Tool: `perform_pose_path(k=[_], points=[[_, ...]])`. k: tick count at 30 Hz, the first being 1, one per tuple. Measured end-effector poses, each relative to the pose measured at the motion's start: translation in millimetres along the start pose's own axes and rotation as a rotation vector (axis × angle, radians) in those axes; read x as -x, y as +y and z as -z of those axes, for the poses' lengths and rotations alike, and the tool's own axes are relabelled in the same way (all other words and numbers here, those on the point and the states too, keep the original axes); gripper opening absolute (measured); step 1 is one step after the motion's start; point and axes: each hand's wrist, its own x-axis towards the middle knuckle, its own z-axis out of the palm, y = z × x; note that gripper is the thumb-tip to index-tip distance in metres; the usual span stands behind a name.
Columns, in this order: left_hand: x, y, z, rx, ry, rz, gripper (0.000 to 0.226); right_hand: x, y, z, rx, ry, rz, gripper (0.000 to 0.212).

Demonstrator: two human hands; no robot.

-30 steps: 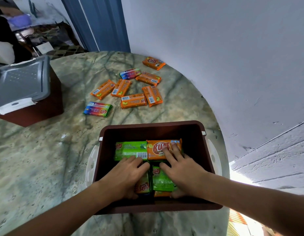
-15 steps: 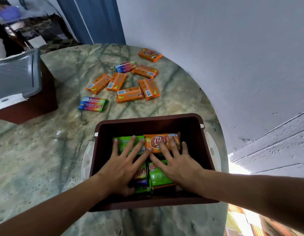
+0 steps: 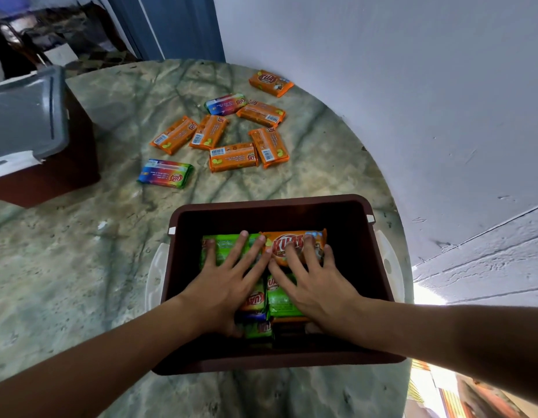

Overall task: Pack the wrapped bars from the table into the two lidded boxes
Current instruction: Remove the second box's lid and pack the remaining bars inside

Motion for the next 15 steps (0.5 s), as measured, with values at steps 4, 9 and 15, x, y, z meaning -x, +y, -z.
perform_pose_path(k=[4,9,15], points=[[-1,-5,-1,-0.019,0.042,0.002,0.146,1,-1,0,-0.013,0.036,0.0,0.115],[-3,-1,3,0.042,0.032,0.007,0.14,3,0,0,0.01,0.046,0.005,0.118],[-1,7,0,0.026,-0.039,0.021,0.138,3,2,5,0.027,0.053,0.033,0.119]])
